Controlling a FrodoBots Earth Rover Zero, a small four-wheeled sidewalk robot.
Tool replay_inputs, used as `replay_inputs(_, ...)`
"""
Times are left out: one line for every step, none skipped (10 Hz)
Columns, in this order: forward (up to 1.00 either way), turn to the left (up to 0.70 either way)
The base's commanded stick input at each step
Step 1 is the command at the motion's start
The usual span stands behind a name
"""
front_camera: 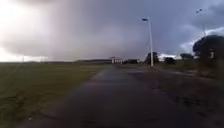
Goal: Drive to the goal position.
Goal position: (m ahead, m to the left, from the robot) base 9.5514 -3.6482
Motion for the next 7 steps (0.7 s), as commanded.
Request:
replay_inputs(0.7, 0.0)
replay_inputs(0.7, 0.0)
replay_inputs(0.7, 0.0)
replay_inputs(0.7, 0.0)
replay_inputs(0.7, 0.0)
replay_inputs(0.7, 0.0)
replay_inputs(0.7, 0.0)
